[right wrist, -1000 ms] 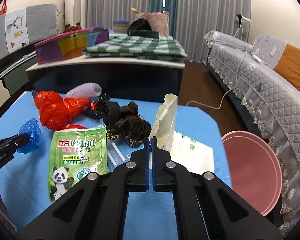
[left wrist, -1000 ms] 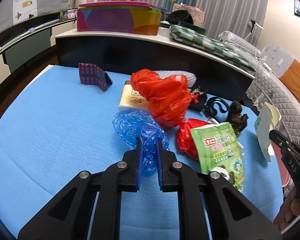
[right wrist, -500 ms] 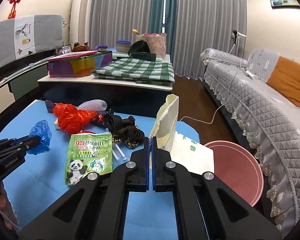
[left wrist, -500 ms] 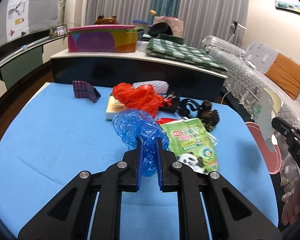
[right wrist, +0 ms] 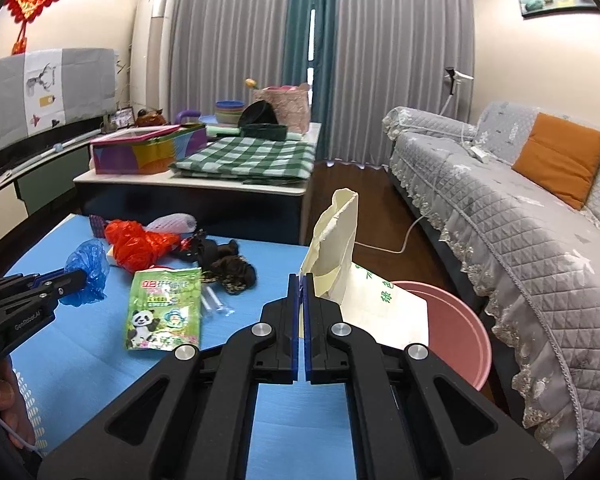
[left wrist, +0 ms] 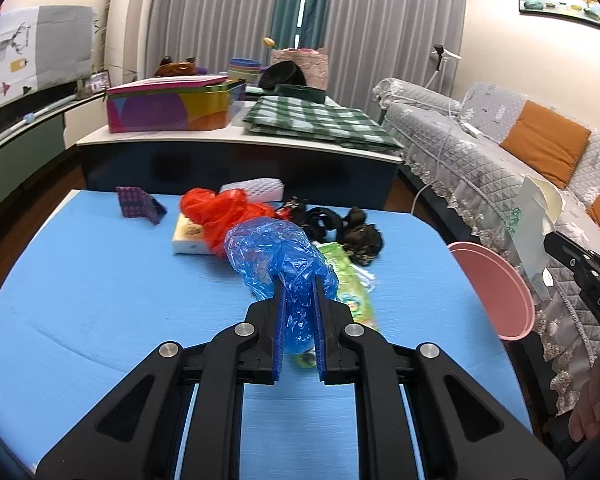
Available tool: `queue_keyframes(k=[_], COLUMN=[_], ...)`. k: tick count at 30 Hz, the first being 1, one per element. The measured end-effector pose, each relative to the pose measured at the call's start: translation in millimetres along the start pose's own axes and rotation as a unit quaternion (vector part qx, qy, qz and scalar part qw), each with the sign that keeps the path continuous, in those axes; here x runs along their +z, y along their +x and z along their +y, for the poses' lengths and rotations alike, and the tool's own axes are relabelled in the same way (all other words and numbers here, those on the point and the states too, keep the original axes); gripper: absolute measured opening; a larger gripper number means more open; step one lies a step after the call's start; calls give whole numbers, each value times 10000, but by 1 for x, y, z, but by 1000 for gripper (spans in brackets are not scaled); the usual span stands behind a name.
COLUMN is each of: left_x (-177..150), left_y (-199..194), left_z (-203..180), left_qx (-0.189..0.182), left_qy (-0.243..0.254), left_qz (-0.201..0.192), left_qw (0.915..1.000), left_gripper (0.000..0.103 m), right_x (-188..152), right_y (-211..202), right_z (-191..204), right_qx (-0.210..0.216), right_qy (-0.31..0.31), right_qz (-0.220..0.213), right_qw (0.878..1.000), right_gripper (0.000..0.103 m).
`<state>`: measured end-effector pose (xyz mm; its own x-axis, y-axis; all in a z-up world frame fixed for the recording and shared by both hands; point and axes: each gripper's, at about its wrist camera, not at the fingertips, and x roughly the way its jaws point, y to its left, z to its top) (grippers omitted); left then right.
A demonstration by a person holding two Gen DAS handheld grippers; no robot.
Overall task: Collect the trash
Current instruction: 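Carry the blue bag in the left tool while the right tool carries the white box to the pink bucket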
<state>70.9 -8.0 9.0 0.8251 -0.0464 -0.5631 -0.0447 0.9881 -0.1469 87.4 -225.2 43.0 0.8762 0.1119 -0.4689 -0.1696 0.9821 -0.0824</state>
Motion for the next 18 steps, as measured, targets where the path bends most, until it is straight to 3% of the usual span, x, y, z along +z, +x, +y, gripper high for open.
queue_keyframes(k=[10,18], left_x=[-1,11], left_y=[-7,-3], left_z=[-53,-104], left_qx=[-421,-973], left_qy=[384,795], left_qz=[-32,-124], left_qw=[9984,9920], left_gripper=[12,12], right_x=[-5,-2], right_y=[-29,-30], right_z=[-62,-108], right_qx=[-187,-200], right_qy=[489,1034], right_qz=[-67,-118], right_qw=[9986,9944], right_gripper=[2,2])
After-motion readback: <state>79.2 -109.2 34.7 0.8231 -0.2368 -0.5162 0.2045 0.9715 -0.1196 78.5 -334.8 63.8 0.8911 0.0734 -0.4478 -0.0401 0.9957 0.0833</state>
